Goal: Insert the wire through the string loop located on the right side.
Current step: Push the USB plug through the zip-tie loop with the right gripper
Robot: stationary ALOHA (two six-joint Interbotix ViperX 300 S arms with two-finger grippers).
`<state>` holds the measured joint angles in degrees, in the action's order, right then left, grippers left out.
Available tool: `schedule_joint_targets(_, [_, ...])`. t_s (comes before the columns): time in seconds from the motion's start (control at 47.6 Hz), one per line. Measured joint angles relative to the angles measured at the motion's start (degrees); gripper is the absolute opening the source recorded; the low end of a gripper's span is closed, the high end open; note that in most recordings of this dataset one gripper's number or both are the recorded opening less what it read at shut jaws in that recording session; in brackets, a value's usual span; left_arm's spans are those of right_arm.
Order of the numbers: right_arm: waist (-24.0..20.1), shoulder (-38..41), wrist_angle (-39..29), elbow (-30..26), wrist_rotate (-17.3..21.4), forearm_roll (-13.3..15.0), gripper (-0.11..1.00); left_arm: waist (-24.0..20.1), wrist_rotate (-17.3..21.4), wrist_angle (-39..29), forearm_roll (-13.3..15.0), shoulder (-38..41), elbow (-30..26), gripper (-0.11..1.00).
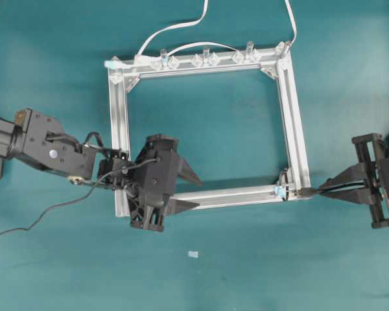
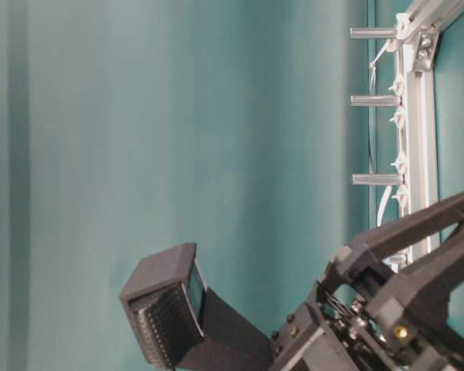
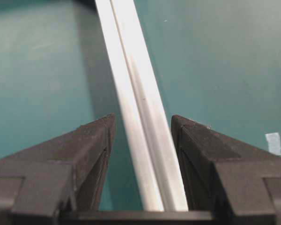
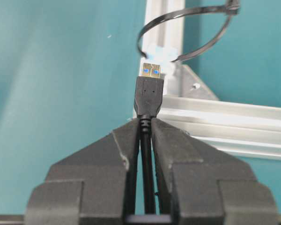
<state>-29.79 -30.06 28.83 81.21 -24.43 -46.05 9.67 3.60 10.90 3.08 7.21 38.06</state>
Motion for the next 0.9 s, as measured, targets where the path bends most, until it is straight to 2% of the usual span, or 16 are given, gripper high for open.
schedule_joint_targets(0.315, [1.14, -3.78, 0.09, 0.7, -0.09, 0.0, 0.12, 0.35, 0.0, 0.0, 0.0, 0.26, -0.18, 0.5])
schedule_joint_targets(0.903, [1.32, -3.78, 0.09, 0.88, 0.0, 0.0, 0.12, 0.44, 0.09, 0.0, 0.0, 0.26, -0.26, 0.5])
